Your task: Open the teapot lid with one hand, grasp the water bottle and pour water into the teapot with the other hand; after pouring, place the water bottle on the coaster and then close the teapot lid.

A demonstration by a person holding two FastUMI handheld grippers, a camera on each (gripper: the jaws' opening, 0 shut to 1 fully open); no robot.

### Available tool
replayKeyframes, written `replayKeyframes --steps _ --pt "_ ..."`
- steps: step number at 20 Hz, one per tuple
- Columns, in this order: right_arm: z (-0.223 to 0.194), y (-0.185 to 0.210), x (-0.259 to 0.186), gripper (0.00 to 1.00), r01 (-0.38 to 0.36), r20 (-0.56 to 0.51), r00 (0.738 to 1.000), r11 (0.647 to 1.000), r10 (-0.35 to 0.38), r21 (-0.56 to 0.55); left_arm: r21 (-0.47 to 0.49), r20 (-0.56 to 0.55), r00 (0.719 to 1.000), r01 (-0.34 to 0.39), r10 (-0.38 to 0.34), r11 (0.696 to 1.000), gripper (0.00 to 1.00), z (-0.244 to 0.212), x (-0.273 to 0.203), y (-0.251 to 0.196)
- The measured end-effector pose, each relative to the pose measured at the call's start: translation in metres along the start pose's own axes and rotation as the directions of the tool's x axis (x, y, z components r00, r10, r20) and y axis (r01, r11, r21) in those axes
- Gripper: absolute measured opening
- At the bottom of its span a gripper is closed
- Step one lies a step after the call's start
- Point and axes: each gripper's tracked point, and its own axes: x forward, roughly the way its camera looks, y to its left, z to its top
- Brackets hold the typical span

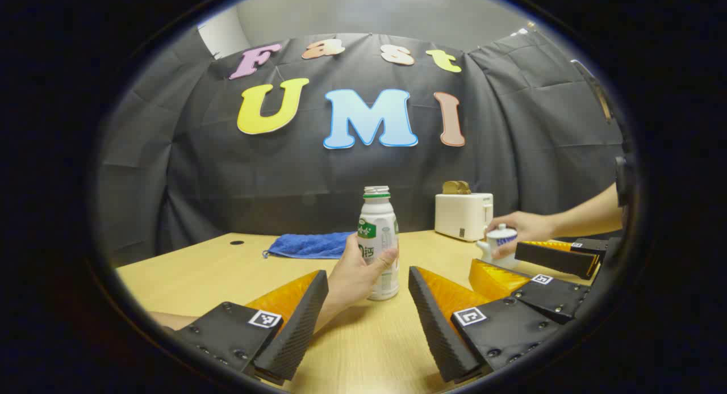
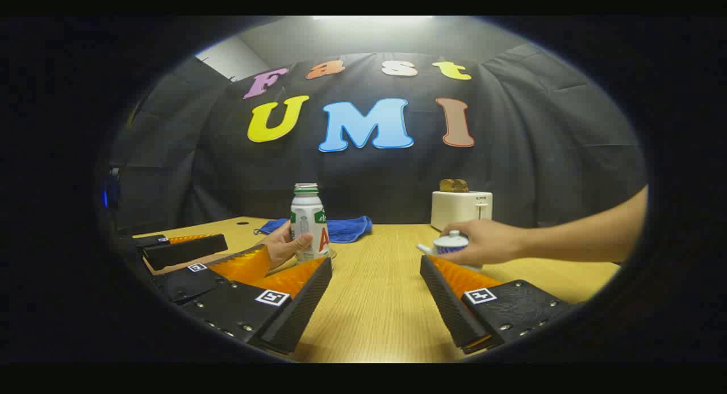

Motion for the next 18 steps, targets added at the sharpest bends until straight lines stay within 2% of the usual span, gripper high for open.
replayKeyframes --steps 15,16,17,18 --pt "0.0004 -0.0001 -0.0001 0.96 0.0 -0.001 1.0 1.0 0.0 0.0 -0.001 0.0 1.0 0.0 0.0 1.0 0.99 0.0003 0.0 0.0001" --pt "0.0 -0.0001 -0.0001 0.96 0.0 -0.001 1.0 1.0 0.0 0.0 0.0 -0.001 1.0 0.0 0.0 1.0 0.94 -0.0001 0.0 -0.0003" --pt "-0.0006 0.0 0.0 0.96 0.0 -0.002 1.0 1.0 0.0 0.0 -0.001 -0.002 1.0 0.0 0.0 1.0 0.94 0.0002 0.0005 -0.0004" --pt "-0.0004 0.0 0.0001 0.96 0.0 -0.002 1.0 1.0 0.0 0.0 -0.001 -0.002 1.0 0.0 0.0 1.0 0.99 -0.0002 0.0002 -0.0002"
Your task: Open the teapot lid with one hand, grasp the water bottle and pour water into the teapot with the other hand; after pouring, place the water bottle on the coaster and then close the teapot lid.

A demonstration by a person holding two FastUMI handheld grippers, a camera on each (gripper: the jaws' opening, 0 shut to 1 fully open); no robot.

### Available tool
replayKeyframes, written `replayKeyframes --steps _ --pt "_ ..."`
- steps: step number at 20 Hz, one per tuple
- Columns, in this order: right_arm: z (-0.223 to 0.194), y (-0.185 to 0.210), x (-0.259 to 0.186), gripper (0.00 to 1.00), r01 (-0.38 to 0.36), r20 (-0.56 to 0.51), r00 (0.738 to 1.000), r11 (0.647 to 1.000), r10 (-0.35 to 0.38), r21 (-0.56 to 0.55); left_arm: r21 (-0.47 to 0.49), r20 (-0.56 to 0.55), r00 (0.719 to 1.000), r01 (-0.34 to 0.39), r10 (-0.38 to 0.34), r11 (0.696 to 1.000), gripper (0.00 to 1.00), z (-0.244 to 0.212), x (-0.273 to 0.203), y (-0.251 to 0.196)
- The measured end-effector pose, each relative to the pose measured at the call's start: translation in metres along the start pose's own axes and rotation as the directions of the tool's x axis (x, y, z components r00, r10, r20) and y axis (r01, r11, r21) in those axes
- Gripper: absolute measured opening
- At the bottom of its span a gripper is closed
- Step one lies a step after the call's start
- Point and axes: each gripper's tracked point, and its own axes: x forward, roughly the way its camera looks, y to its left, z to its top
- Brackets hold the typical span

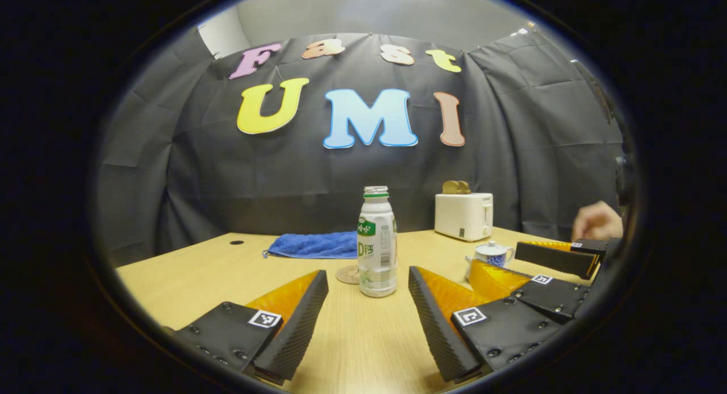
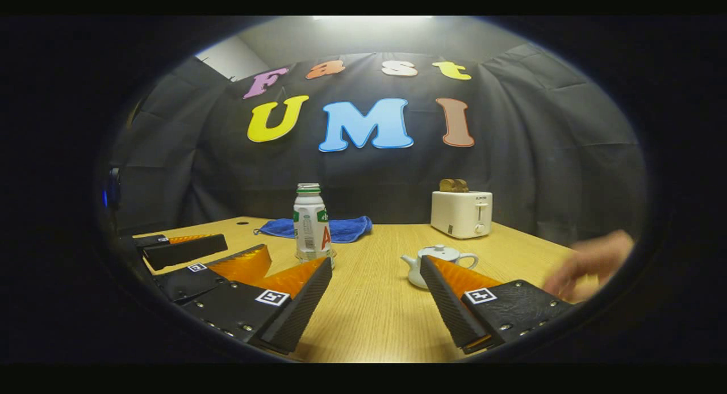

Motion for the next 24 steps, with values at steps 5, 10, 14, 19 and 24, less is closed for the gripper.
replayKeyframes --steps 5,10,14,19,24 --pt "0.001 0.0 0.0 0.96 0.001 0.001 1.0 1.0 -0.001 0.0 0.001 0.001 1.0 0.001 -0.001 1.0 0.94 0.001 0.0 0.0" --pt "-0.004 -0.014 0.001 0.96 0.111 -0.017 0.994 0.994 -0.111 0.007 0.001 -0.003 0.996 -0.093 0.093 0.996 0.99 -0.001 -0.003 0.014" --pt "0.001 -0.005 -0.001 0.96 0.025 0.001 1.0 1.0 -0.025 -0.005 0.004 -0.007 0.993 -0.122 0.122 0.993 0.98 -0.001 0.0 0.017" --pt "0.0 -0.039 0.006 0.96 0.061 0.002 0.998 0.998 -0.061 -0.003 0.014 -0.008 0.998 -0.065 0.065 0.998 0.99 0.001 0.009 0.011" --pt "0.006 -0.078 0.037 0.96 0.141 -0.017 0.99 0.99 -0.141 -0.011 0.019 0.018 0.999 -0.038 0.037 0.999 0.99 0.018 0.024 0.013"
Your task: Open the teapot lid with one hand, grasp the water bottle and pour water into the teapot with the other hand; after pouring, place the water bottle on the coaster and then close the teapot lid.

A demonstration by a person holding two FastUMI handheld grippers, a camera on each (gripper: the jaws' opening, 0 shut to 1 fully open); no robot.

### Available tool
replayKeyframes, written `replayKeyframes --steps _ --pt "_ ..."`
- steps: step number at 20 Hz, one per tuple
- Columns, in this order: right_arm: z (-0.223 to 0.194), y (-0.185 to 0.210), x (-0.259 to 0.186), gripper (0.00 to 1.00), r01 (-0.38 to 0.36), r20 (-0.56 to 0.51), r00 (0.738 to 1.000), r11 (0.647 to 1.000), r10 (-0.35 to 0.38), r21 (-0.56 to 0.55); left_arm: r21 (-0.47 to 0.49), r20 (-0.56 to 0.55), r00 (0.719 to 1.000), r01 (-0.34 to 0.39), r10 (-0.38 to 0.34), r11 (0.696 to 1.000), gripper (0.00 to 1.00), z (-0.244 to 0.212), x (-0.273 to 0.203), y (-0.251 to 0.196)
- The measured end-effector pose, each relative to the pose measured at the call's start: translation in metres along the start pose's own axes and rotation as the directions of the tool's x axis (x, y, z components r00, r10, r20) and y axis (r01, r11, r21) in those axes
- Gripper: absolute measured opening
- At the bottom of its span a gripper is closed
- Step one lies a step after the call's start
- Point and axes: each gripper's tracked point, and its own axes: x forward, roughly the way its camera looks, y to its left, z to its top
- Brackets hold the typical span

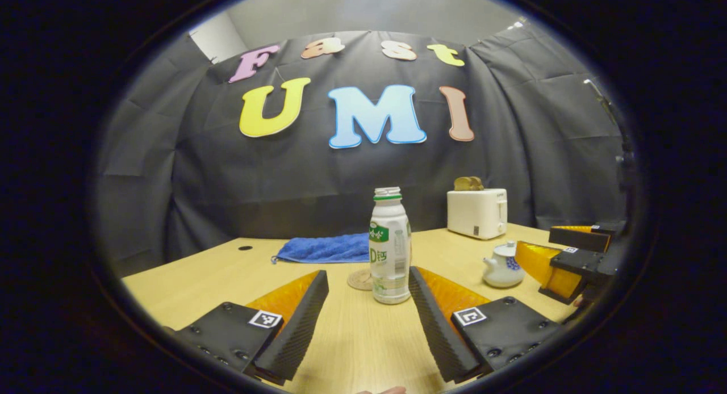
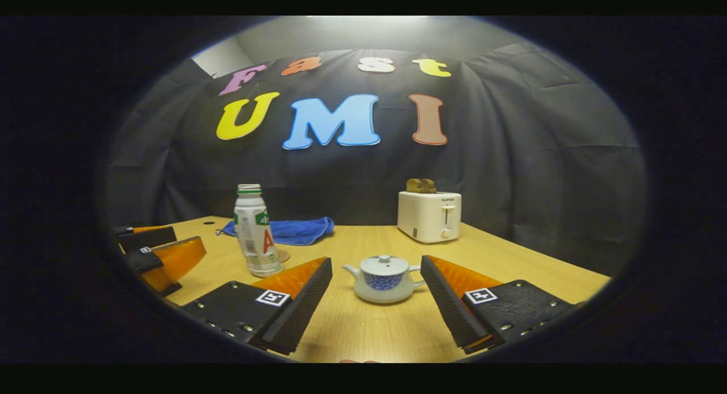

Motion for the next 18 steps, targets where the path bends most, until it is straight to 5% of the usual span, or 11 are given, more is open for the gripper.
replayKeyframes --steps 11,15,16,17,18 --pt "-0.009 -0.006 0.051 0.84 0.02 -0.076 0.997 0.999 -0.023 -0.037 -0.034 -0.053 0.999 -0.001 -0.001 0.999 0.92 -0.009 0.04 0.019" --pt "-0.015 -0.004 0.06 0.47 0.011 -0.114 0.993 1.0 -0.012 -0.003 -0.014 -0.051 0.999 -0.001 0.0 1.0 0.9 -0.008 0.046 0.024" --pt "-0.014 -0.003 0.06 0.19 0.012 -0.117 0.993 1.0 -0.013 -0.007 -0.012 -0.048 0.999 0.001 -0.002 1.0 0.9 -0.007 0.046 0.026" --pt "-0.014 -0.001 0.061 0.4 0.011 -0.118 0.993 1.0 -0.013 -0.014 -0.011 -0.047 0.999 0.0 -0.001 1.0 0.9 -0.006 0.047 0.027" --pt "-0.013 0.001 0.063 0.19 0.006 -0.114 0.993 1.0 -0.007 -0.016 -0.011 -0.046 0.999 0.0 0.0 1.0 0.89 -0.006 0.047 0.03"
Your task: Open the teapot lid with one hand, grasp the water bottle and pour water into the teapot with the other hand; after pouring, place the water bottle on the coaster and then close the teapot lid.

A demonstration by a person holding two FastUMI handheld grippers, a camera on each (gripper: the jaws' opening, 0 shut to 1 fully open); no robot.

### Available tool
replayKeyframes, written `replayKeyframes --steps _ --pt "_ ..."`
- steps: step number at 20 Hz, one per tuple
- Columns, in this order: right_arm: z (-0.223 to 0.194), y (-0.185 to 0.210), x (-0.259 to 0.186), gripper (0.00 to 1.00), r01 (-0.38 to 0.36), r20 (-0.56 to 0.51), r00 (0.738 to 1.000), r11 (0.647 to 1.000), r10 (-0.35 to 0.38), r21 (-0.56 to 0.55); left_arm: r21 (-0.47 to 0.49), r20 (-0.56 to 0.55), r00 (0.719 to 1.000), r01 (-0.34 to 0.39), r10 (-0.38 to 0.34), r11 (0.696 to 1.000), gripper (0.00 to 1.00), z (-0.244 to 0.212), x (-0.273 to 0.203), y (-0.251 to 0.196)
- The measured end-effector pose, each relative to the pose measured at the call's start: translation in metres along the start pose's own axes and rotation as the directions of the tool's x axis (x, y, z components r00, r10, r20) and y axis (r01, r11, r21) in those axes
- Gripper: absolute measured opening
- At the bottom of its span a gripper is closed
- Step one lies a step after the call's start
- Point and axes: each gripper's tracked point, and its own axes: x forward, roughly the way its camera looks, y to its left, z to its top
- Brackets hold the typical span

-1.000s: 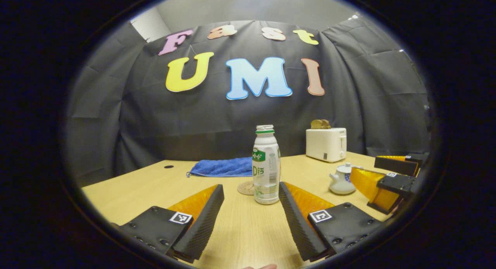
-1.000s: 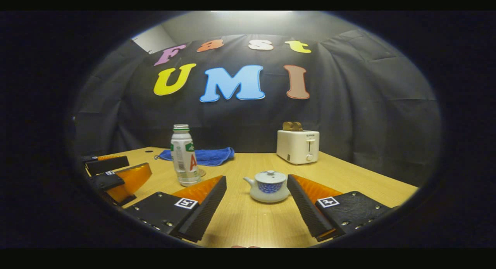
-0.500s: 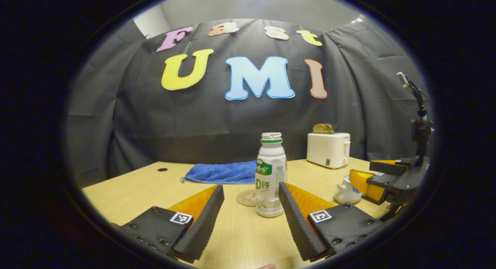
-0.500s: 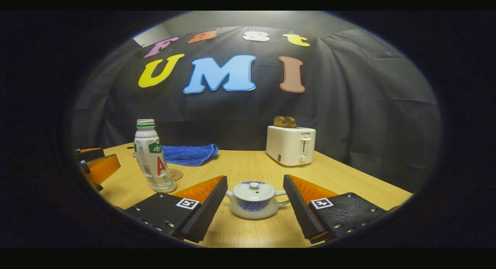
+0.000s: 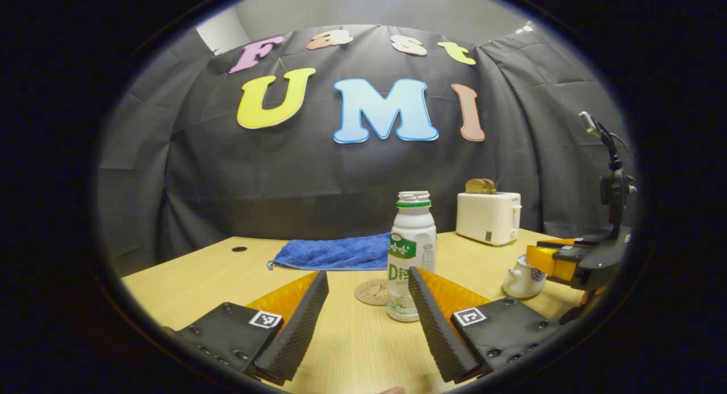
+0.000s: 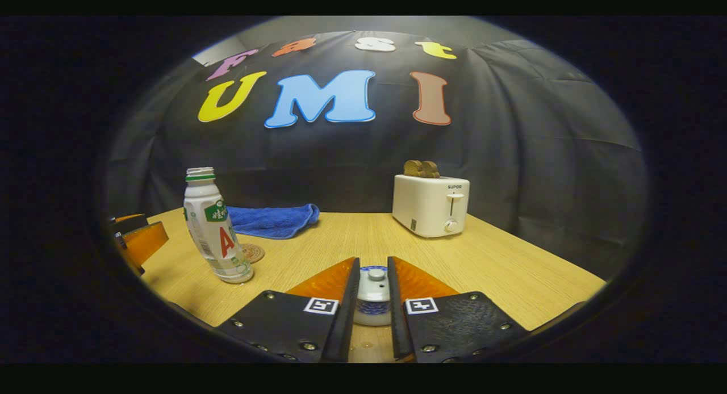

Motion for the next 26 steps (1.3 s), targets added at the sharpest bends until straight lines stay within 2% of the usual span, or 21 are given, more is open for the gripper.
replayKeyframes --steps 1,2,3,4,7,11,15,16,18,19,22,23,24,25,26 --pt "0.004 -0.005 -0.012 0.29 0.024 -0.007 1.0 1.0 -0.024 -0.003 0.0 -0.002 1.0 -0.002 0.002 1.0 0.89 0.0 0.001 0.001" --pt "0.003 -0.007 0.003 0.0 0.032 -0.007 0.999 0.999 -0.032 0.008 -0.001 -0.005 1.0 -0.004 0.004 1.0 0.99 -0.002 0.002 0.003" --pt "0.001 -0.006 0.002 0.06 0.027 -0.011 1.0 1.0 -0.027 0.008 -0.006 -0.01 1.0 -0.004 0.004 1.0 0.89 -0.004 0.003 0.004" --pt "0.001 -0.005 0.003 0.06 0.023 -0.015 1.0 1.0 -0.023 -0.001 -0.011 -0.012 1.0 -0.002 0.002 1.0 0.89 -0.004 0.003 0.005" --pt "0.004 -0.002 0.0 0.06 0.009 -0.002 1.0 1.0 -0.009 0.002 -0.005 -0.017 1.0 0.004 -0.004 1.0 0.99 -0.005 0.006 0.003" --pt "0.02 0.001 -0.009 0.06 0.001 0.047 0.999 1.0 -0.001 0.0 -0.02 -0.031 0.999 0.044 -0.044 0.999 0.99 -0.012 0.011 -0.013" --pt "0.034 0.003 -0.02 0.06 -0.007 0.094 0.995 1.0 0.01 -0.025 -0.039 -0.047 0.993 0.107 -0.109 0.993 0.89 -0.019 0.024 -0.034" --pt "0.037 0.004 -0.022 0.06 -0.013 0.101 0.995 1.0 0.016 -0.026 -0.037 -0.042 0.992 0.12 -0.122 0.992 0.94 -0.017 0.027 -0.038" --pt "0.039 0.005 -0.027 0.06 -0.026 0.109 0.994 1.0 0.027 -0.017 -0.032 -0.037 0.99 0.133 -0.134 0.991 0.94 -0.014 0.037 -0.046" --pt "0.038 0.005 -0.029 0.06 -0.026 0.112 0.993 0.999 0.028 -0.018 -0.031 -0.036 0.991 0.131 -0.132 0.991 0.89 -0.013 0.042 -0.048" --pt "0.04 0.003 -0.034 0.06 -0.023 0.123 0.992 0.999 0.026 -0.031 -0.022 -0.055 0.988 0.147 -0.148 0.989 0.99 -0.018 0.058 -0.054" --pt "0.041 0.001 -0.035 0.06 -0.019 0.127 0.992 0.999 0.023 -0.036 -0.027 -0.062 0.985 0.158 -0.159 0.987 0.94 -0.019 0.063 -0.057" --pt "0.041 -0.002 -0.035 0.06 -0.014 0.131 0.991 0.999 0.019 -0.036 -0.034 -0.064 0.983 0.17 -0.172 0.985 0.99 -0.021 0.068 -0.06" --pt "0.042 -0.004 -0.036 0.22 -0.011 0.133 0.991 0.999 0.016 -0.035 -0.041 -0.074 0.981 0.176 -0.179 0.983 0.99 -0.023 0.074 -0.062" --pt "0.042 -0.006 -0.036 0.22 -0.008 0.133 0.991 0.999 0.012 -0.031 -0.048 -0.074 0.979 0.186 -0.189 0.981 0.99 -0.023 0.078 -0.065"
